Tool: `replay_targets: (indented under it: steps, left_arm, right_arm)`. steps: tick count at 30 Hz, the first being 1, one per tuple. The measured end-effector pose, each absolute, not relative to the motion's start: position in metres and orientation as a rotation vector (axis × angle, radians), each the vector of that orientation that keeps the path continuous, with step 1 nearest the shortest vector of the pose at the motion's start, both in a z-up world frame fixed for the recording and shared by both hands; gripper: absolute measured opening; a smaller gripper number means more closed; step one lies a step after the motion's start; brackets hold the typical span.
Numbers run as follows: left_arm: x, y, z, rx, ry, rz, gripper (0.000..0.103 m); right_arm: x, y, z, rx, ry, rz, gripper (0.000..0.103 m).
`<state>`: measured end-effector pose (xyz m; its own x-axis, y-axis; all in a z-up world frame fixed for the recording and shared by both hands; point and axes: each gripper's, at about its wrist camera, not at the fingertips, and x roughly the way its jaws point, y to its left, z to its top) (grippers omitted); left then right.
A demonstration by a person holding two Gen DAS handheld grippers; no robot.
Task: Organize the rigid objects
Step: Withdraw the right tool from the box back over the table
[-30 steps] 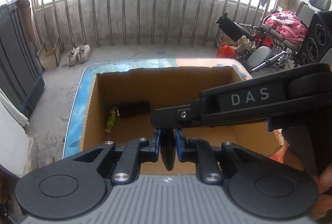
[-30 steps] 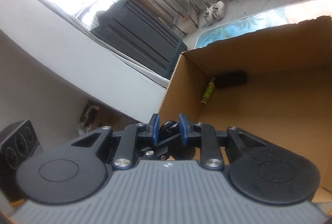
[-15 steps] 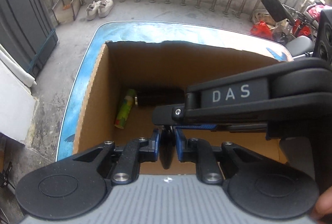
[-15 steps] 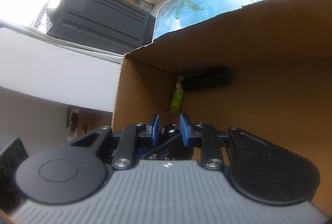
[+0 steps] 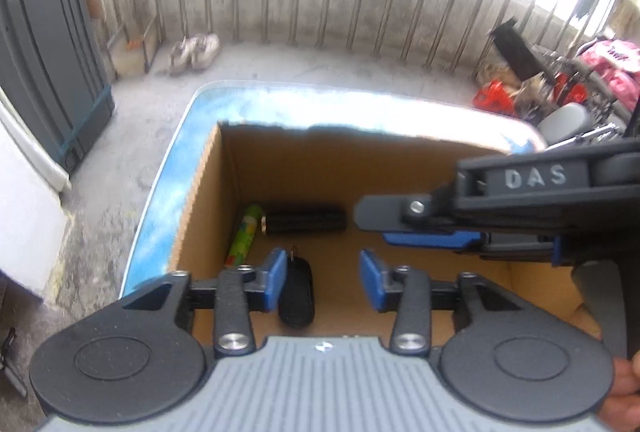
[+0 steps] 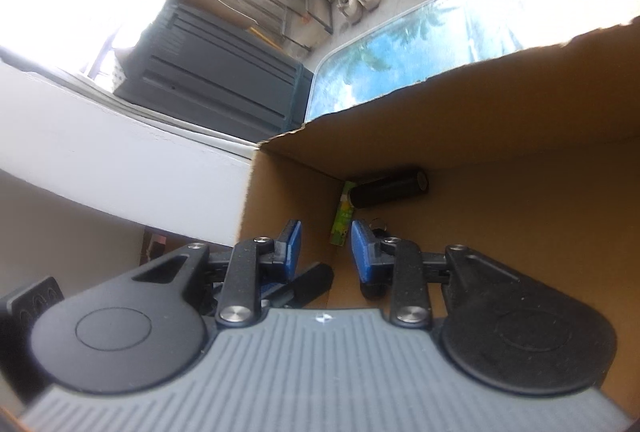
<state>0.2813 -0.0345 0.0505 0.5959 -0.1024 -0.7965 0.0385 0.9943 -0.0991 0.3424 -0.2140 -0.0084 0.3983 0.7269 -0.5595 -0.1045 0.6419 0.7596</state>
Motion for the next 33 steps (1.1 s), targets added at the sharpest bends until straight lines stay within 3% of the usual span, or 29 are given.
replay_targets:
  steps: [11, 15, 24, 33]
  left_arm:
    - [0.185, -0.032, 0.112, -0.087, 0.733, -0.232, 0.06]
    - [0.142, -0.027, 0.113, -0.078, 0.702, -0.256, 0.065]
    - [0.08, 0.007, 0.059, -0.071, 0.769, -0.221, 0.077]
    - [0.055, 0.028, -0.004, 0.021, 0.904, -0.147, 0.088]
  right_arm:
    - [0.198, -0.282, 0.048, 0.686, 0.824, 0.695, 0.031]
    - [0.138, -0.302, 0.044, 0.687, 0.771, 0.691, 0.032]
    - [0.049, -0.293, -0.023, 0.78, 0.808, 0.62, 0.035]
    - [0.059, -0.204, -0.05, 0.658, 0.927, 0.681, 0.035]
